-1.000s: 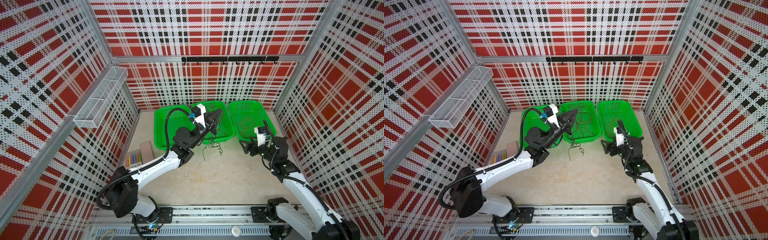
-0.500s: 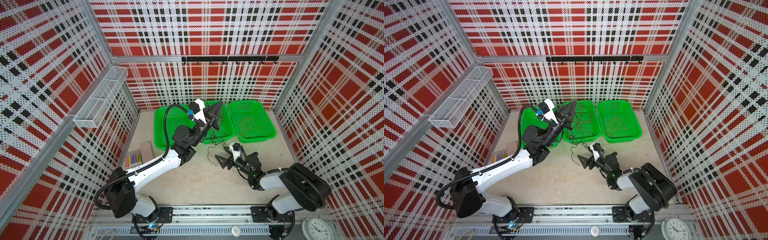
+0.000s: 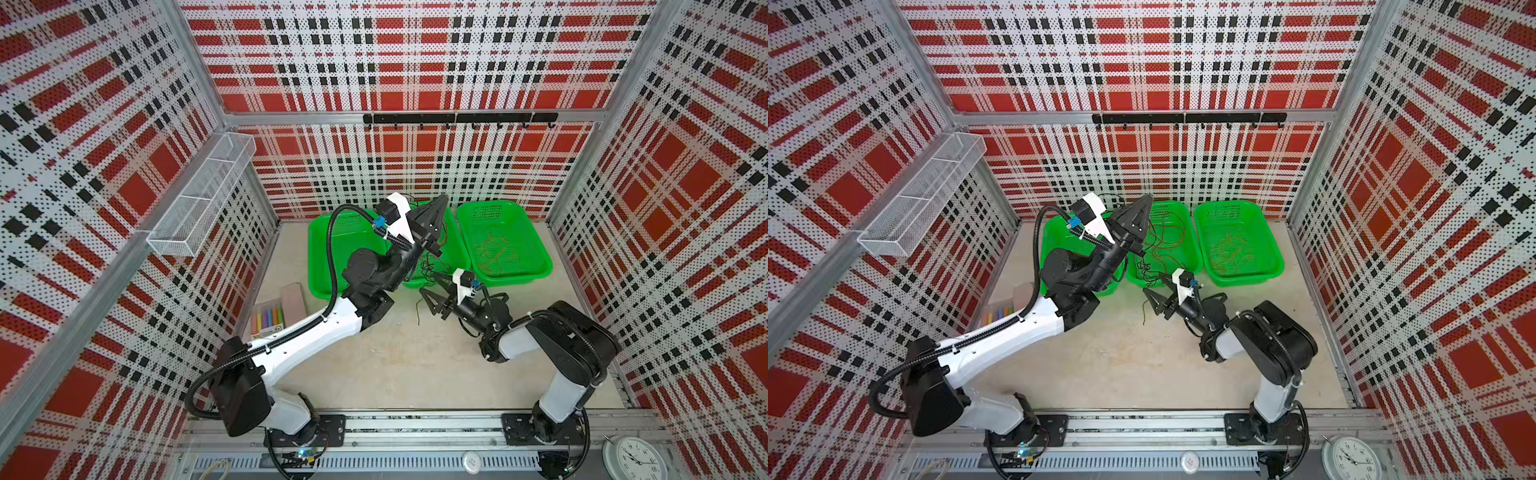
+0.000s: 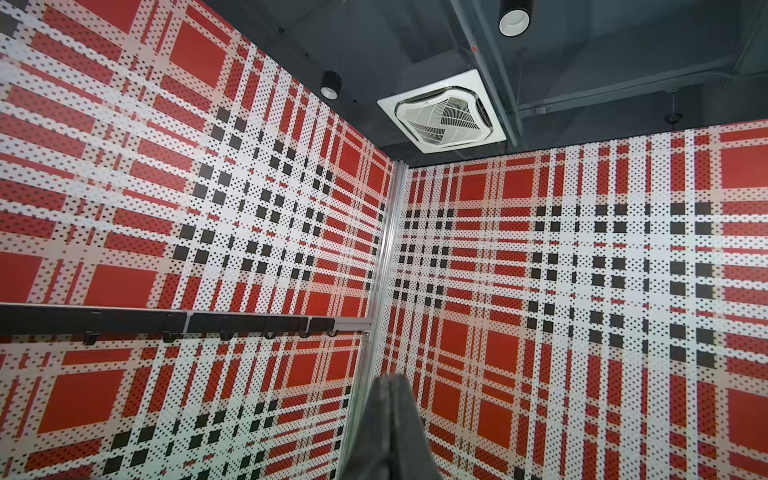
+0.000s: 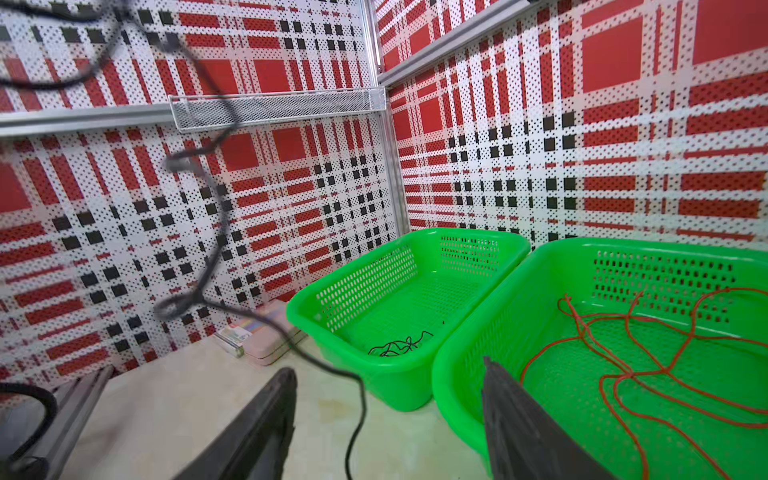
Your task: Untangle the cables
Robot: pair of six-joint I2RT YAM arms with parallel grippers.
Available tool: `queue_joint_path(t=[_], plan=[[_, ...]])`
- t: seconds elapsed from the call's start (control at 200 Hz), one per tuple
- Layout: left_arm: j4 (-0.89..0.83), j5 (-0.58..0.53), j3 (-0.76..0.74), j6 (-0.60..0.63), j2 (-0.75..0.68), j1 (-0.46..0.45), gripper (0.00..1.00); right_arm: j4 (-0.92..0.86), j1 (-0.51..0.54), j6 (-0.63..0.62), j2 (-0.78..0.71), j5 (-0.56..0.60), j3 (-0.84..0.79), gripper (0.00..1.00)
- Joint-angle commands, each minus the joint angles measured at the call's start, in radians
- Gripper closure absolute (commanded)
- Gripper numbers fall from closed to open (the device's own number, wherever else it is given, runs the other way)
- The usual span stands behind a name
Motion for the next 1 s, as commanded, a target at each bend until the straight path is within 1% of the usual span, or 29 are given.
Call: queue_joint_path(t=[0.0, 0.025, 0.13, 0.235, 0.321, 0.351, 0.381, 0.456, 0.496, 0.531, 0.581, 0.616, 0.691, 0.732, 0.777, 0.862, 0.992], plan=[[-0.008, -0.007, 0.030, 0.010, -0.014, -0.008, 1.00, 0.104, 0.008, 0.049, 0.031, -0.019, 0.046, 0.42], [-0.008, -0.009, 0.032, 0.006, -0.016, -0.009, 1.00, 0.104, 0.008, 0.055, 0.036, -0.017, 0.054, 0.46], [-0.008, -0.022, 0.030, 0.005, -0.024, -0.009, 1.00, 0.103, 0.003, 0.076, 0.046, -0.010, 0.070, 0.69], [-0.011, -0.040, 0.026, 0.023, -0.040, -0.005, 1.00, 0.104, -0.016, 0.120, 0.036, 0.000, 0.050, 0.92], [-0.022, -0.050, 0.023, 0.029, -0.058, 0.013, 1.00, 0.102, -0.061, 0.191, 0.000, 0.026, -0.004, 1.00], [-0.023, -0.051, 0.023, 0.024, -0.065, 0.024, 1.00, 0.102, -0.081, 0.215, -0.020, 0.039, -0.028, 1.00], [-0.027, -0.049, 0.023, 0.017, -0.073, 0.039, 1.00, 0.103, -0.105, 0.270, -0.043, 0.055, -0.059, 1.00], [-0.044, -0.039, 0.026, 0.013, -0.088, 0.083, 1.00, 0.091, -0.157, 0.316, -0.117, 0.079, -0.145, 1.00], [-0.051, -0.036, 0.026, 0.013, -0.094, 0.109, 1.00, 0.053, -0.181, 0.326, -0.177, 0.097, -0.194, 1.00], [-0.051, -0.032, 0.026, 0.009, -0.099, 0.129, 1.00, -0.017, -0.202, 0.327, -0.241, 0.106, -0.221, 1.00], [-0.052, -0.025, 0.025, 0.004, -0.105, 0.165, 1.00, -0.190, -0.222, 0.309, -0.352, 0.123, -0.243, 1.00], [-0.053, -0.022, 0.023, 0.002, -0.109, 0.191, 1.00, -0.368, -0.231, 0.279, -0.435, 0.138, -0.238, 1.00], [-0.052, -0.007, 0.020, -0.005, -0.119, 0.245, 1.00, -0.784, -0.234, 0.154, -0.622, 0.204, -0.182, 1.00], [-0.053, 0.001, 0.015, -0.013, -0.122, 0.274, 1.00, -0.930, -0.238, 0.106, -0.691, 0.243, -0.163, 1.00], [-0.053, 0.015, 0.011, -0.017, -0.124, 0.305, 1.00, -1.040, -0.258, 0.071, -0.753, 0.261, -0.156, 1.00], [-0.050, 0.025, 0.003, -0.021, -0.134, 0.353, 1.00, -1.189, -0.333, 0.067, -0.824, 0.241, -0.159, 1.00], [-0.045, 0.039, -0.017, -0.038, -0.143, 0.426, 1.00, -1.322, -0.439, 0.064, -0.888, 0.228, -0.180, 1.00]])
